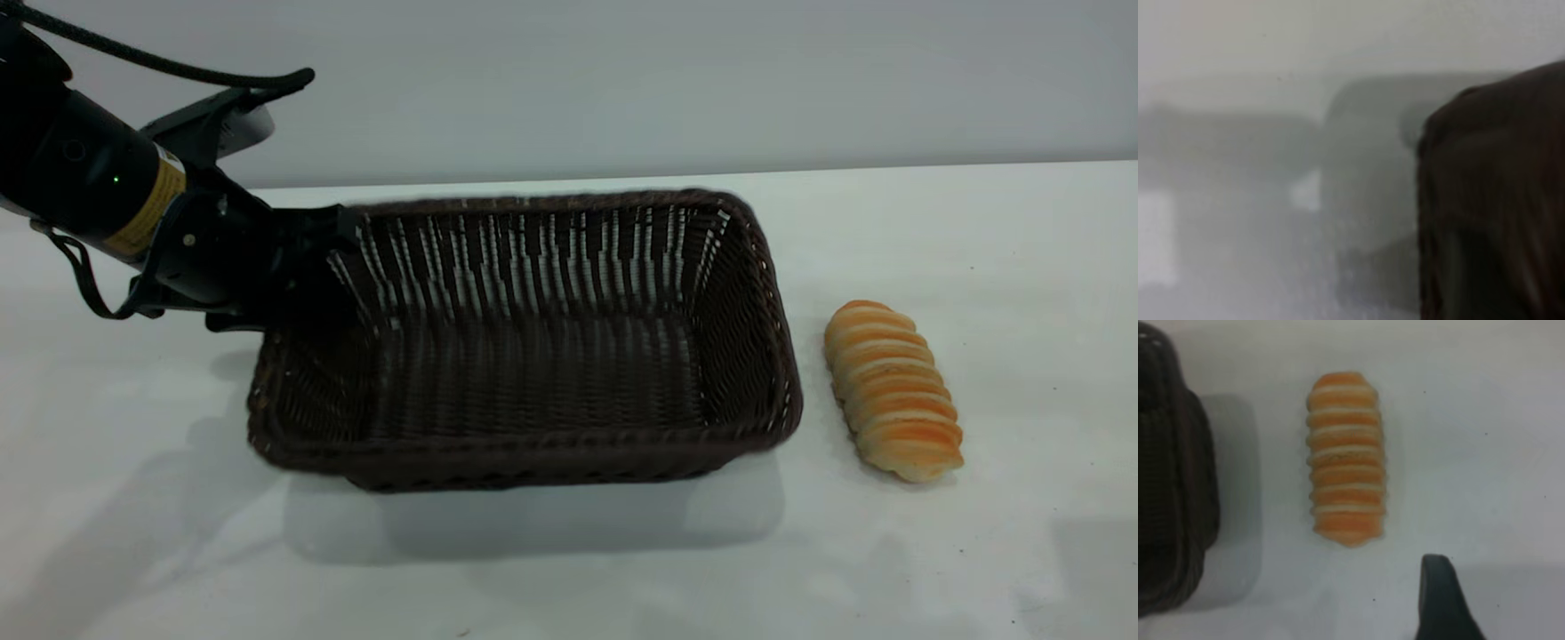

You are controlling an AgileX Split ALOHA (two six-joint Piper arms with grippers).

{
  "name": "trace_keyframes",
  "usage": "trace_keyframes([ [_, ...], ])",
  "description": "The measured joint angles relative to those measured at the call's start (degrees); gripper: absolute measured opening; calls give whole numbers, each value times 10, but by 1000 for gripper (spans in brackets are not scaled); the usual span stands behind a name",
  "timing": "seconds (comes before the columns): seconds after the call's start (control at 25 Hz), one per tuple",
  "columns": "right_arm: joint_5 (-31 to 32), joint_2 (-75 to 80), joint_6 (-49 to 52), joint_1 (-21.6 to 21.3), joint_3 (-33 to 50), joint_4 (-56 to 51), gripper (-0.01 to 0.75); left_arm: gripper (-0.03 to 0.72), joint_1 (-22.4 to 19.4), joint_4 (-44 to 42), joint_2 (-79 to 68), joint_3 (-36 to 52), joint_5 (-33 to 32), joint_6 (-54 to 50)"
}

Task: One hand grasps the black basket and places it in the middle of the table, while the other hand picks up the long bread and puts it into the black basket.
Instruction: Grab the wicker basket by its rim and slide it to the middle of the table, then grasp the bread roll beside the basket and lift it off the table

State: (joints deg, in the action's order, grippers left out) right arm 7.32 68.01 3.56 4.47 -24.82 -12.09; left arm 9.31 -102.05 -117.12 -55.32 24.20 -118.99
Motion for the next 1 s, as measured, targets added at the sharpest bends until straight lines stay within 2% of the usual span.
trace_keyframes([
  [0.16, 0, 0, -1, 1, 0, -1, 427, 608, 0, 0, 10, 0, 7, -19],
  [0.24, 1, 0, -4, 1, 0, -1, 427, 658, 0, 0, 17, 0, 10, -21],
  [0.48, 5, 0, -7, 1, 0, -1, 455, 655, 0, 0, 70, 1, 12, -22],
  [0.68, 5, 31, -9, 1, 0, -4, 510, 646, 0, 0, 174, 1, 9, -14],
  [0.84, 4, 85, -9, 1, 0, -11, 524, 642, 0, 0, 262, 1, -7, 0],
  [1.0, -25, 150, -10, 30, -5, -13, 526, 640, 0, 0, 347, 1, -14, 7],
])
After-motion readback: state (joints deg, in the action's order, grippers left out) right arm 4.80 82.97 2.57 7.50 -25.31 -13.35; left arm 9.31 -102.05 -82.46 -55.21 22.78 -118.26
